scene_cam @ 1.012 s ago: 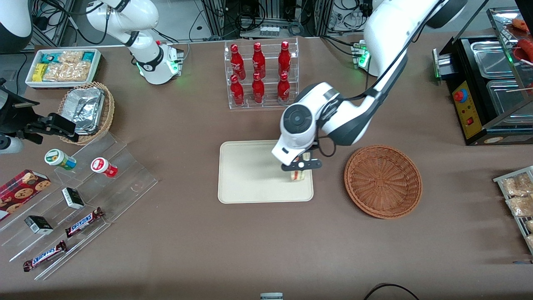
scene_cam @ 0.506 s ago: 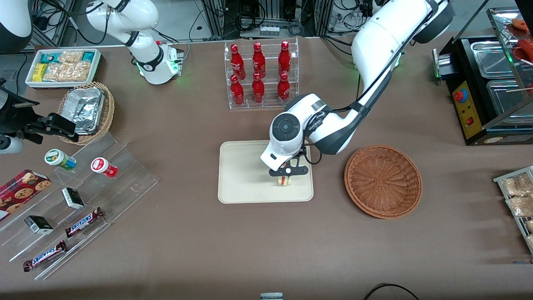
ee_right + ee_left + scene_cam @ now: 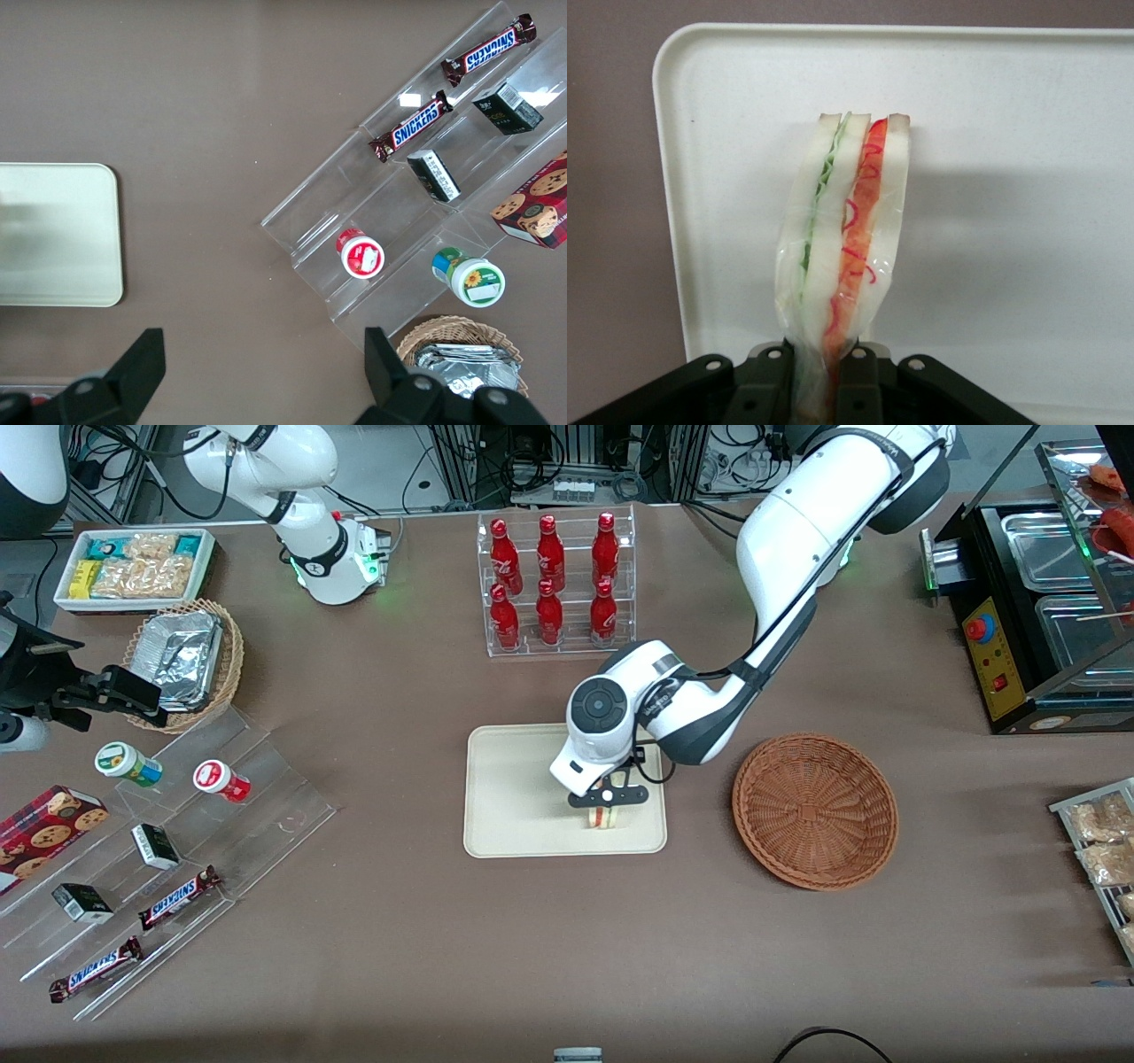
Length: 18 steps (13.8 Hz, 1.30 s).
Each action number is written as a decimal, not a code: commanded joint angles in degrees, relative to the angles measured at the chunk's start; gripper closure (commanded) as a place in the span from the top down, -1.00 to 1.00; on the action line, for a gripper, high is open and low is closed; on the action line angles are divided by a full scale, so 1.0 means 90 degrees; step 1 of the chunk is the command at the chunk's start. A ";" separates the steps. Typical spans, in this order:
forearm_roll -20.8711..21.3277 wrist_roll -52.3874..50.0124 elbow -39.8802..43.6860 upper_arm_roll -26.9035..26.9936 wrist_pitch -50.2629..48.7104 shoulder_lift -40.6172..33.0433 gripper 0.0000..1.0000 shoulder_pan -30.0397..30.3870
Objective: Place sandwich from basket to tray
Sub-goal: 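Lower the sandwich onto the tray center and open the left gripper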
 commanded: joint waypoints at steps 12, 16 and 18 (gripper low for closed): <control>0.0152 -0.0221 0.0276 0.0149 0.0180 0.0214 1.00 -0.0225; 0.0171 -0.0212 0.0285 0.0159 0.0141 0.0039 1.00 -0.0186; 0.0161 -0.0212 0.0295 0.0159 0.0141 -0.0059 1.00 -0.0157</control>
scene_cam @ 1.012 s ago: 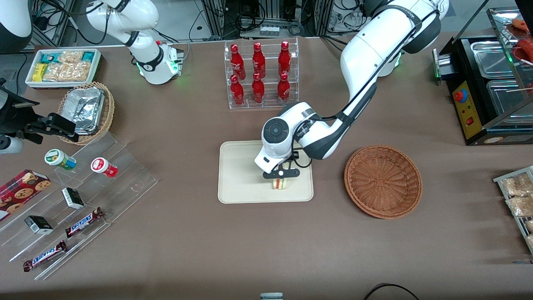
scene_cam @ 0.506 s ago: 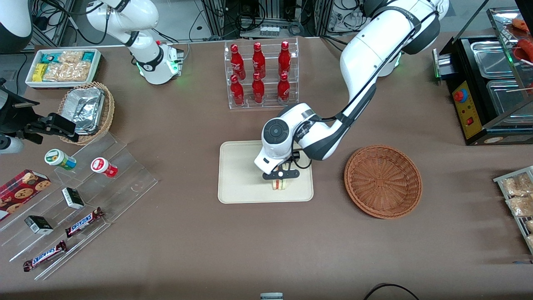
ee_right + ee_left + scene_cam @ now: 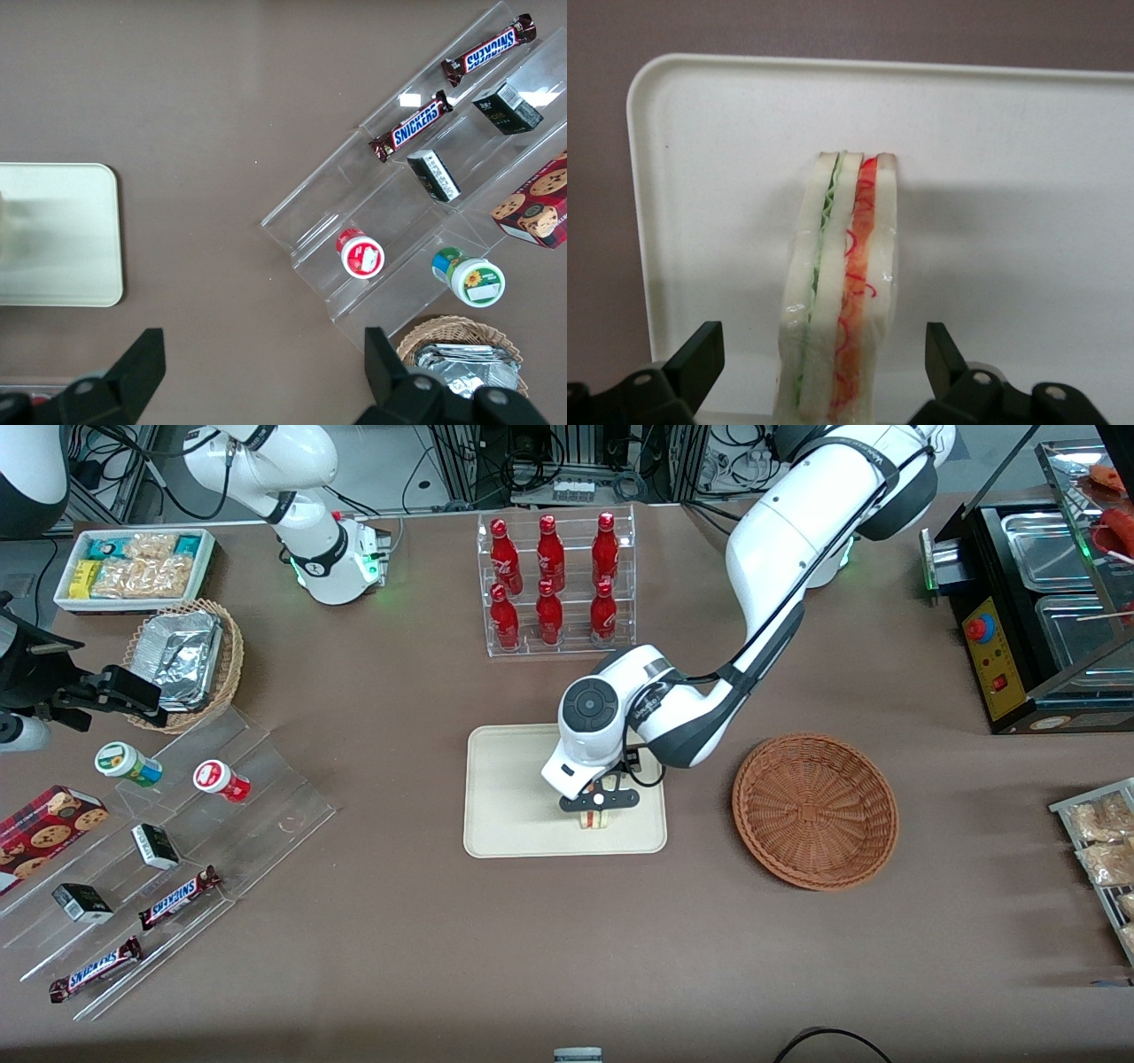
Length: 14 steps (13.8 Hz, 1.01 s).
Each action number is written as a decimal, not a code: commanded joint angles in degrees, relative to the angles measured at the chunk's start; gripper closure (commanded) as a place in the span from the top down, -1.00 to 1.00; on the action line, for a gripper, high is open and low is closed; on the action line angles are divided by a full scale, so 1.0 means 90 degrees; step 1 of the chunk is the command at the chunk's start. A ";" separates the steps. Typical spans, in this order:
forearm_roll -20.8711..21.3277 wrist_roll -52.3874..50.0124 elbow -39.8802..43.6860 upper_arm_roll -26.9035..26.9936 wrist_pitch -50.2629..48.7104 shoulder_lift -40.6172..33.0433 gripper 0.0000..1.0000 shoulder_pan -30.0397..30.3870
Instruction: Place sandwich from basket to tray
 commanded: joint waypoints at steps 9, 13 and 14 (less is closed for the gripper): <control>0.0241 0.0051 0.0691 0.0342 -0.1034 -0.1043 1.00 0.0020; -0.0021 0.0325 0.0671 0.0443 -0.1309 -0.1523 1.00 0.0623; -0.0070 0.0402 0.0671 0.0443 -0.1377 -0.1602 1.00 0.0751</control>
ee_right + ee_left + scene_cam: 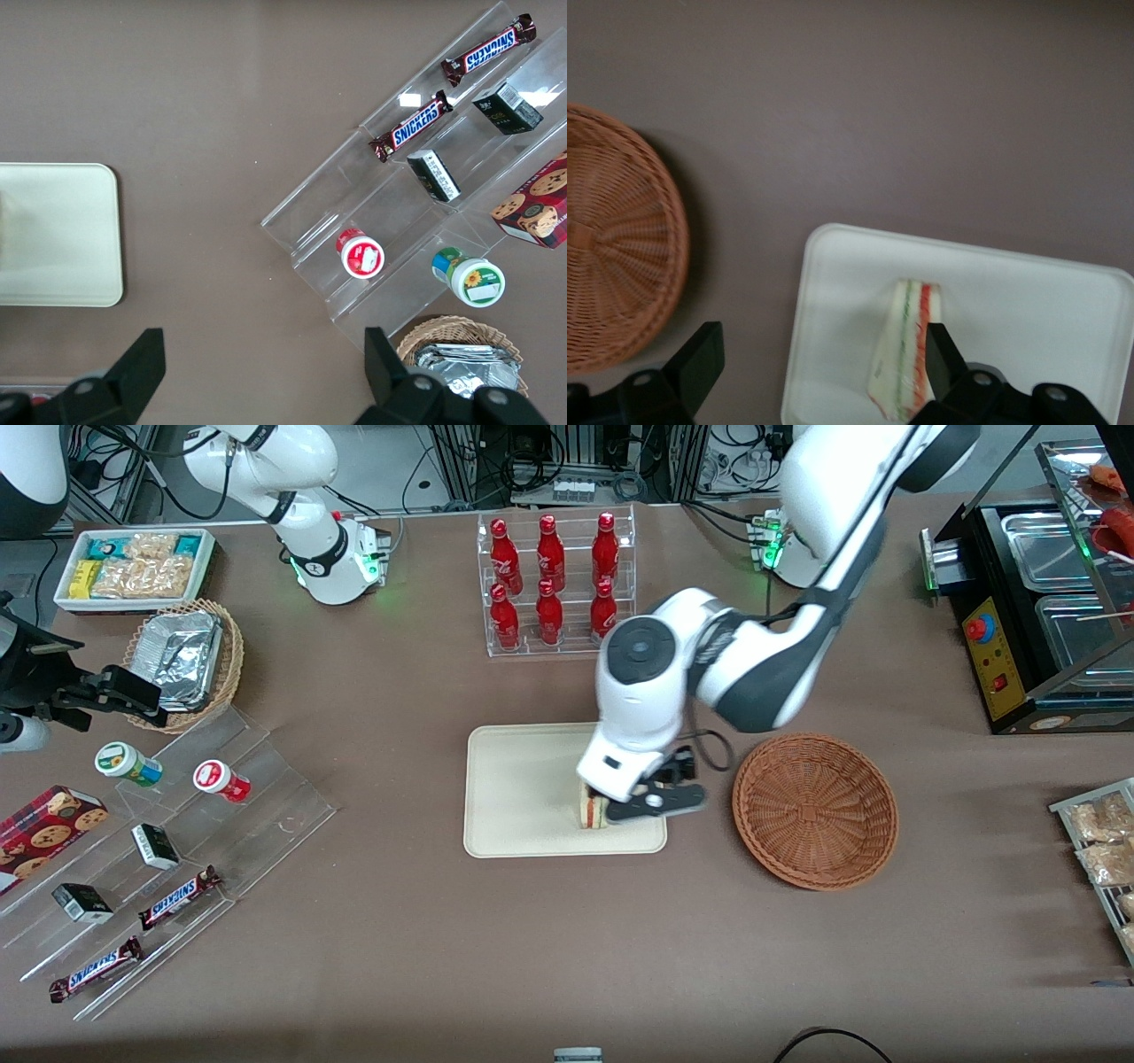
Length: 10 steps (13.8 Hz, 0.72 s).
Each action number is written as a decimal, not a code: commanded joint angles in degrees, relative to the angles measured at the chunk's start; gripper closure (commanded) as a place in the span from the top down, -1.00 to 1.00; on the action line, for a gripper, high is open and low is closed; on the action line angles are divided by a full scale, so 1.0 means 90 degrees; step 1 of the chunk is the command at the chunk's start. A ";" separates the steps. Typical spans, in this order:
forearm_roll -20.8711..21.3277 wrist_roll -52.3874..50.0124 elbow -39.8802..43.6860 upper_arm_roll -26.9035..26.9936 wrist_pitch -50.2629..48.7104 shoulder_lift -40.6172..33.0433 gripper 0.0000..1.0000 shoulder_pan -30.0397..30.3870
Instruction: Place sandwich from basket to tray
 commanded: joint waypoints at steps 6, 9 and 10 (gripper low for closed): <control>-0.0695 0.1902 -0.0135 -0.0018 -0.0952 -0.0863 1.00 0.1419; -0.0715 0.2989 -0.0135 -0.0028 -0.1577 -0.1137 1.00 0.1947; -0.0754 0.3194 -0.0135 -0.0018 -0.1734 -0.1235 1.00 0.2103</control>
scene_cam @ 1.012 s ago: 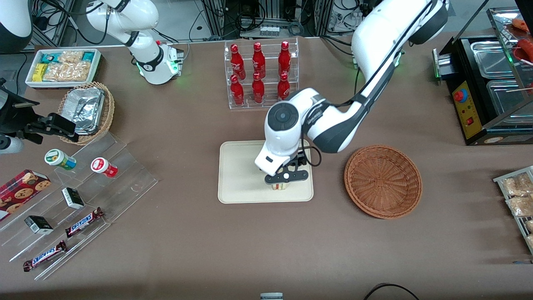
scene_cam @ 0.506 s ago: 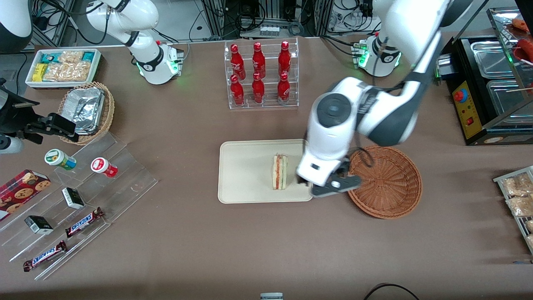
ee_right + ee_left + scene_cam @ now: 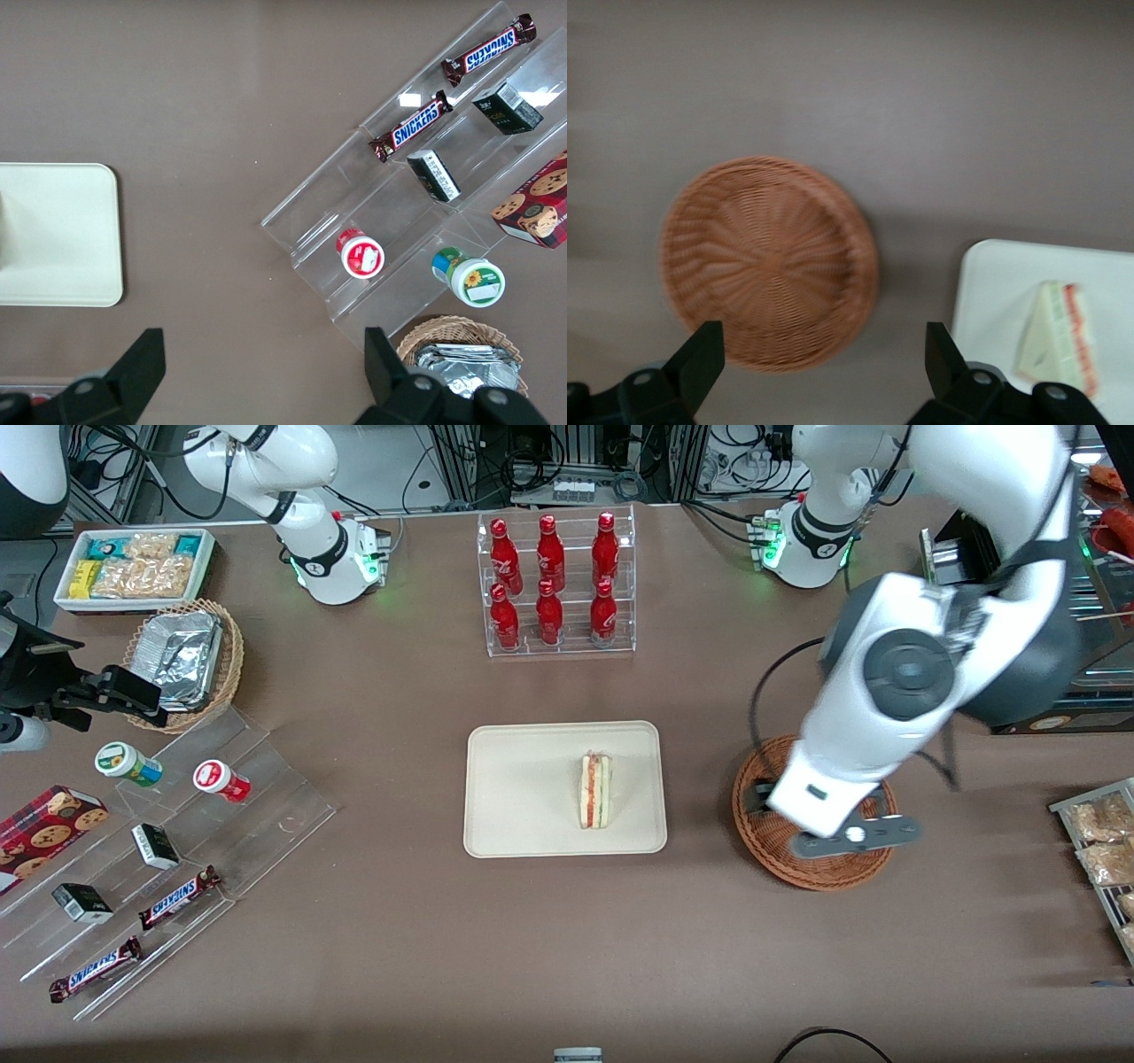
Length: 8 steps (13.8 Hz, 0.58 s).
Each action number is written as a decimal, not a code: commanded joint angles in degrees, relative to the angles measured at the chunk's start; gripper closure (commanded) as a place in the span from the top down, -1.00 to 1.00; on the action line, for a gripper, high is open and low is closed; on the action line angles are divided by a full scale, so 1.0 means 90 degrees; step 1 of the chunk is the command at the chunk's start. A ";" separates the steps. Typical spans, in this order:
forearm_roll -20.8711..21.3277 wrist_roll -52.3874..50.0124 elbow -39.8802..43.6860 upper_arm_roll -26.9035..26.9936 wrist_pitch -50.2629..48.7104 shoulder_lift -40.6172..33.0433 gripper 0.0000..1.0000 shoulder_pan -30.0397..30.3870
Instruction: Place sandwich from basket to tray
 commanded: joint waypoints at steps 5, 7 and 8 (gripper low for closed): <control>-0.0302 0.1599 -0.0147 -0.0039 -0.1121 -0.0744 1.00 0.1017; -0.0410 0.2000 -0.0447 -0.0019 -0.1278 -0.1152 1.00 0.1291; -0.0420 0.2108 -0.0720 -0.0010 -0.1279 -0.1397 1.00 0.1379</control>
